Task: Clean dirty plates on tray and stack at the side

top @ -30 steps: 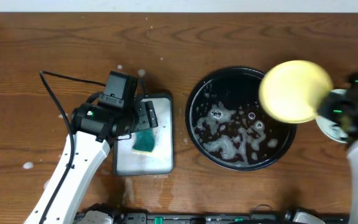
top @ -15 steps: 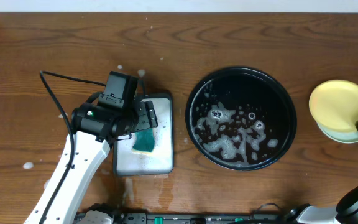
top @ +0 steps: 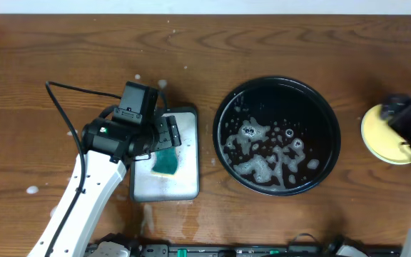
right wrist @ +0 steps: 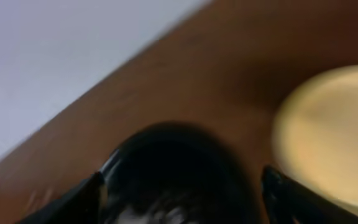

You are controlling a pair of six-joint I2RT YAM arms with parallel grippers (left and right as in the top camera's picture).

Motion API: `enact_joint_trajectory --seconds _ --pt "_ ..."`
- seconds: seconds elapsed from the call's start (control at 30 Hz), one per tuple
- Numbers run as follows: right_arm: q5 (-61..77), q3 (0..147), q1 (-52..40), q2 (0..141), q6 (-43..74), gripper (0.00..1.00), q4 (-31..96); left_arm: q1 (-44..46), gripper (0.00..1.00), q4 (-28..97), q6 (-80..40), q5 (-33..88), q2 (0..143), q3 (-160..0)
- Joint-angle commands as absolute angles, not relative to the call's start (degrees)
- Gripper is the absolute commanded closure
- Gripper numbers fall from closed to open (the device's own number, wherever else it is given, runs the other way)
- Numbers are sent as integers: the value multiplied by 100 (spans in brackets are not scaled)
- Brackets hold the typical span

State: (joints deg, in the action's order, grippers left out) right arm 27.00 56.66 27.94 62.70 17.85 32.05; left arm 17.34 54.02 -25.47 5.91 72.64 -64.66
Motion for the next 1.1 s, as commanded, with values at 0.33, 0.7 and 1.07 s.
enact_joint_trajectory --seconds 0.33,0.7,1.07 --pt "3114 5712 -73 3555 1712 1 4530 1710 18 5430 -2530 600 7271 -6547" --pt "2206 5133 -121 2808 43 1 4613 1710 18 5430 -2530 600 7271 -6547" --pt "2182 1826 -117 456 -242 1 2823 1710 18 5430 -2532 600 7271 -6547"
